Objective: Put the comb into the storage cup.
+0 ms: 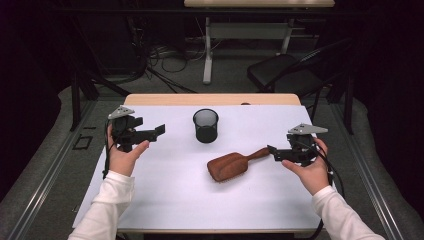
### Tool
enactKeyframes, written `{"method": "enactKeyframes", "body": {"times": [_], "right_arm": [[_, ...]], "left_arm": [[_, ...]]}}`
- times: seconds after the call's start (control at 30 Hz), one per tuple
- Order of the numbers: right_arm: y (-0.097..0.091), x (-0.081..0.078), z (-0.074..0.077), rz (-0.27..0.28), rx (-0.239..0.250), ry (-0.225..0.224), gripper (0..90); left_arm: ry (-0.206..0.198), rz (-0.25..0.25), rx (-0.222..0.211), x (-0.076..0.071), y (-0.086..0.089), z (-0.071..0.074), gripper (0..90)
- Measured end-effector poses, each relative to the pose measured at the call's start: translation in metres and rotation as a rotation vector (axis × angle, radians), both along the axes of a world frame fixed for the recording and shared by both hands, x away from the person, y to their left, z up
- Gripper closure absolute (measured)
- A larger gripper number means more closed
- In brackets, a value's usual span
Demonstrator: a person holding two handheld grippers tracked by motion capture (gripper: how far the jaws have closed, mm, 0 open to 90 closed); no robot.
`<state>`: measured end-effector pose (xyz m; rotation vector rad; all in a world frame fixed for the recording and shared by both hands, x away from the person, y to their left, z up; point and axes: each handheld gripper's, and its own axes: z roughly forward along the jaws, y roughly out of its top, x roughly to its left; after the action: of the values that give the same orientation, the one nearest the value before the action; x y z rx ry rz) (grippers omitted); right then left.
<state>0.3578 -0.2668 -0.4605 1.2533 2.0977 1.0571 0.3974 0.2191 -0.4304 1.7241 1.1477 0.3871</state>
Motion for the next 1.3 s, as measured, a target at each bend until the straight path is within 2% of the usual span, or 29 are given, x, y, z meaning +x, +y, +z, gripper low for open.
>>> {"method": "enactKeyframes", "body": {"times": [0.03, 0.13, 0.2, 0.3, 0.4, 0.53, 0.67, 0.73, 0.87, 1.0, 1.1, 1.27, 1.3], "right_arm": [[0.000, 0.002, 0.000, 0.000, -0.002, 0.010, 17.9], [0.001, 0.009, 0.000, 0.007, -0.011, 0.035, 20.2], [0.002, 0.010, 0.000, 0.008, -0.015, 0.039, 20.8], [0.007, 0.016, 0.001, 0.018, -0.036, 0.053, 22.3], [0.010, 0.019, 0.002, 0.033, -0.062, 0.056, 24.8], [0.012, 0.025, 0.003, 0.048, -0.068, 0.059, 31.4], [0.014, 0.030, 0.002, 0.052, -0.051, 0.101, 38.4], [0.016, 0.033, 0.001, 0.054, -0.066, 0.110, 38.5], [0.021, 0.038, -0.001, 0.057, -0.086, 0.113, 38.9], [0.026, 0.041, -0.002, 0.058, -0.102, 0.095, 41.1], [0.030, 0.044, -0.002, 0.064, -0.102, 0.117, 42.0], [0.037, 0.050, -0.003, 0.104, -0.163, 0.111, 40.2], [0.037, 0.050, -0.003, 0.104, -0.163, 0.111, 40.2]], "left_arm": [[0.000, 0.000, 0.000, 0.000, 0.000, 0.000, 2.8], [0.015, -0.003, -0.006, 0.012, -0.004, 0.000, 3.1], [0.017, -0.005, -0.006, 0.014, -0.005, 0.000, 7.7], [-0.007, 0.013, 0.000, 0.019, -0.009, 0.003, 8.8], [-0.017, 0.020, -0.005, 0.021, -0.012, 0.003, 8.8], [-0.021, 0.020, -0.004, 0.022, -0.014, 0.002, 8.8], [-0.020, 0.009, -0.019, 0.021, -0.016, 0.002, 8.7], [-0.024, 0.001, -0.021, 0.019, -0.017, 0.002, 8.7], [-0.023, -0.007, -0.020, 0.019, -0.017, 0.002, 8.7], [-0.019, -0.005, -0.011, 0.018, -0.014, 0.002, 8.7], [-0.017, -0.001, -0.019, 0.018, -0.013, 0.001, 8.7], [-0.012, 0.001, -0.015, 0.018, -0.011, -0.001, 8.7], [-0.012, 0.001, -0.015, 0.018, -0.011, -0.001, 8.7]]}}
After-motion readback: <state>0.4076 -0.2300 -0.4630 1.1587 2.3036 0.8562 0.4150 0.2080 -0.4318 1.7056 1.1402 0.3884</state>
